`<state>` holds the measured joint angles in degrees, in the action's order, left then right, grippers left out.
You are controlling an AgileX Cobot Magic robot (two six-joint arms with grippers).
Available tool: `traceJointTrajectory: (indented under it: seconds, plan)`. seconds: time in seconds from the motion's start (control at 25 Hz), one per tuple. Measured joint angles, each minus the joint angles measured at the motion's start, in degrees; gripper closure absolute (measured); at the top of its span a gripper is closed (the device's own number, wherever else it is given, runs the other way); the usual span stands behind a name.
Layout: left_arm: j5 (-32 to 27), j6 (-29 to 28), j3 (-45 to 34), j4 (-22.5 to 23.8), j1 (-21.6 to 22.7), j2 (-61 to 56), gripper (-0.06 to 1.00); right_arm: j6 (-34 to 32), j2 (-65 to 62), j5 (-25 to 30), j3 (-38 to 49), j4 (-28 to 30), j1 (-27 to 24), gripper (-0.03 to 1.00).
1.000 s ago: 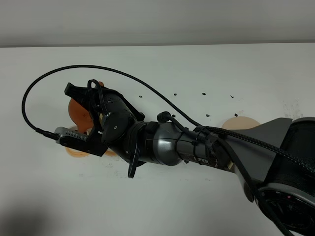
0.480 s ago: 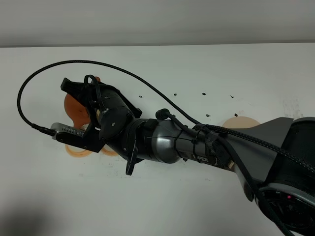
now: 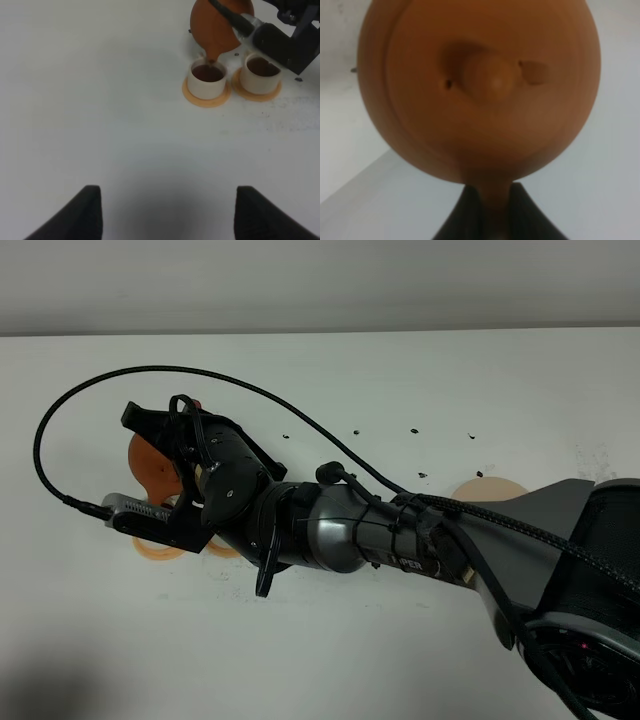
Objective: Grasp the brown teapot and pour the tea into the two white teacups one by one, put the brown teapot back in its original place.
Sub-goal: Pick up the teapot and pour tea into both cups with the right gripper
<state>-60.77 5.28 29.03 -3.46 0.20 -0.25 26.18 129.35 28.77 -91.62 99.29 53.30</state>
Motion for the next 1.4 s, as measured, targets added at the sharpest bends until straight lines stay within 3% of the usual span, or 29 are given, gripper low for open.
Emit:
traceJointTrajectory:
  seconds: [0.52, 0.96, 1.4]
  plan:
    - [0.00, 0.00, 0.00, 0.00, 0.00, 0.00, 0.36, 0.93, 0.00, -0.10, 0.00, 0.00, 0.17, 0.85]
    - [0.00, 0.00, 0.00, 0.00, 0.00, 0.00, 0.36, -4.07, 0.00, -0.93, 0.00, -0.06, 0.22, 0.85]
    - [0.00, 0.00, 0.00, 0.00, 0.00, 0.00, 0.36, -5.61, -0.19, -1.28, 0.00, -6.29, -1.32, 0.85]
